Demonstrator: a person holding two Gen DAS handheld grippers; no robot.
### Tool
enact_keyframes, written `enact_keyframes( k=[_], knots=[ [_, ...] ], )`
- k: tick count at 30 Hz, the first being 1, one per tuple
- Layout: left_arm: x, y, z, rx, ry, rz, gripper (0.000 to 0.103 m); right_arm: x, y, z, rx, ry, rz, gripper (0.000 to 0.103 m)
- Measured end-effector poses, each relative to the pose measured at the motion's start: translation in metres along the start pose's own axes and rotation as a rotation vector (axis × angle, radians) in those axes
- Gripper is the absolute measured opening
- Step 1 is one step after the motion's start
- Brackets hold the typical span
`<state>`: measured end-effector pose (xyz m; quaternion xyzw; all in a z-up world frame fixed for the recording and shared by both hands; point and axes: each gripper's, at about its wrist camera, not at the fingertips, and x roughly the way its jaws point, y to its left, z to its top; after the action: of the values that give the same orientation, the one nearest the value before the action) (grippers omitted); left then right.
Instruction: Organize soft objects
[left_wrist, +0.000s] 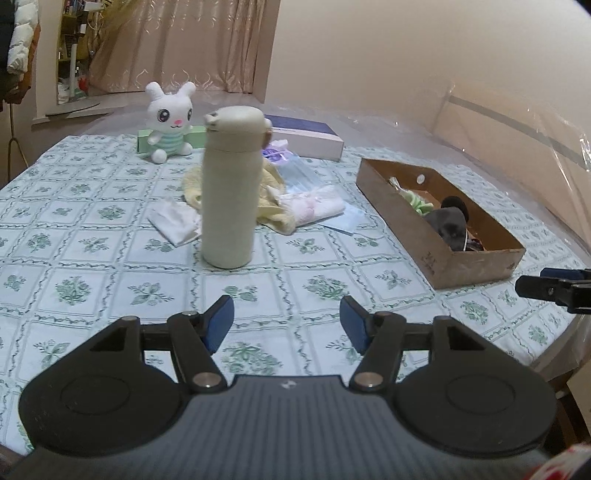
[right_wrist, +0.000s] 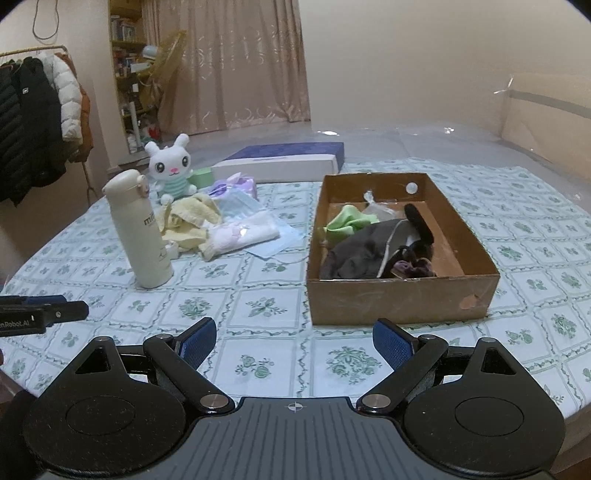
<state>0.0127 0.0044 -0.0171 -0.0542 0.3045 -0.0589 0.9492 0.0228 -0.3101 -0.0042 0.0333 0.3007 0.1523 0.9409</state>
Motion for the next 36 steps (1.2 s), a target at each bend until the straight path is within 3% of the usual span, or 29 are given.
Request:
enact_keyframes(
  k=[6,12,21,30,36],
  knots=[
    [-0.006,0.023,0.001,-0.001,0.006,0.005,0.064,0.007,0.007,0.001,-0.028,0.014,0.012,0.091],
    [-0.007,0.047,0.006,0.084,0.023,0.012,0.064,0.018,0.016,0.007,-0.112,0.017,0.046,0.091],
    [0.008,0.092,0.032,0.297,0.022,-0.029,0.064,0.049,0.020,0.030,-0.370,0.019,0.104,0.091],
    [0.045,0.126,0.064,0.629,0.044,-0.094,0.067,0.108,0.028,0.069,-0.703,0.052,0.212,0.091],
    [0.080,0.144,0.086,0.734,0.093,-0.141,0.069,0.155,0.042,0.085,-0.902,0.076,0.251,0.091]
  ],
)
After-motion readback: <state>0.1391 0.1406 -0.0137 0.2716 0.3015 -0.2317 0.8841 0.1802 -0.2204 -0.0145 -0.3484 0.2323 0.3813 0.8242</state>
